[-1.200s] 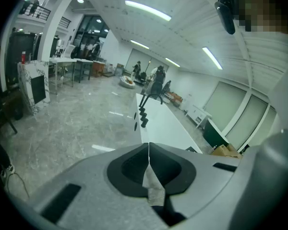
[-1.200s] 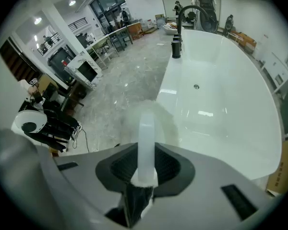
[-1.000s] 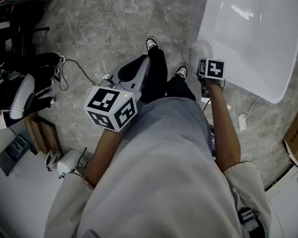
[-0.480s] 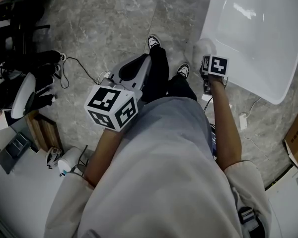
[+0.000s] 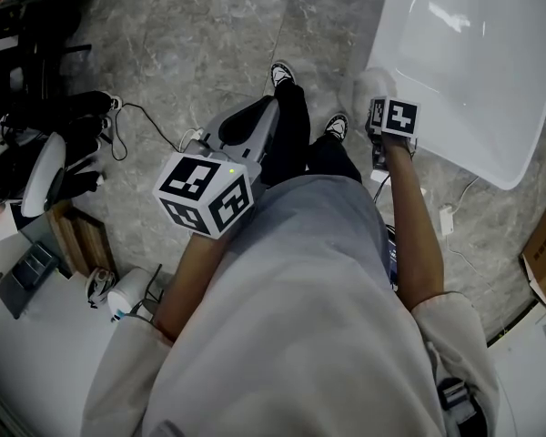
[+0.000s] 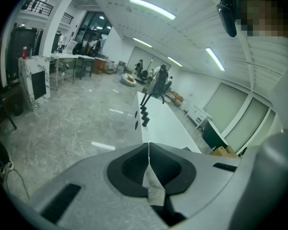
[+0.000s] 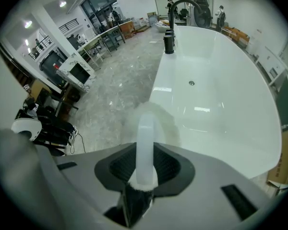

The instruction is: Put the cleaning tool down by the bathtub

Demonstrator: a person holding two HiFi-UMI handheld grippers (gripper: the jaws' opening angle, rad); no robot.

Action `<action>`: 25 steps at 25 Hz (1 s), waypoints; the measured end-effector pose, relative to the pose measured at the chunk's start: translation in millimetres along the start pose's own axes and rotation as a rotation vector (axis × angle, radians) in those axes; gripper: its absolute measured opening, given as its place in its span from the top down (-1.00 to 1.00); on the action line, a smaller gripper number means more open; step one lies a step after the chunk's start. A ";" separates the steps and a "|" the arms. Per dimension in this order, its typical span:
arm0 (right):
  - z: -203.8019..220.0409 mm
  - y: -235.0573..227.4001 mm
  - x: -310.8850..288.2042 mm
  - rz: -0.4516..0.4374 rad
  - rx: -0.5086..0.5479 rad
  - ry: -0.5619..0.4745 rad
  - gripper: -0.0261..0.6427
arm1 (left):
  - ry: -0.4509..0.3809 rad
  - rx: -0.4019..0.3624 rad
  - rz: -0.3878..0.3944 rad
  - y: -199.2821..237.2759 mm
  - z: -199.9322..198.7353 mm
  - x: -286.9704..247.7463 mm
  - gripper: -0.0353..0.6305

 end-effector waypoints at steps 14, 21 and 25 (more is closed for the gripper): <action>7.8 -2.3 1.1 -0.043 -0.008 0.002 0.55 | 0.005 -0.012 0.014 -8.5 -2.1 -6.2 0.87; 10.6 0.1 5.7 -0.055 -0.006 -0.012 0.53 | 0.001 -0.017 0.020 -11.6 -0.6 -5.9 0.87; 12.4 0.0 8.4 -0.063 -0.006 -0.021 0.53 | -0.006 -0.018 0.025 -14.3 1.0 -5.4 0.87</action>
Point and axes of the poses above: the fingertips, and each gripper's own axes: x backward along the fingers, y to its left, z out of its underside, the point moved 1 cm from there along x, backward along the fingers, and after that the axes turned 8 degrees about y, right-handed, at the moved point
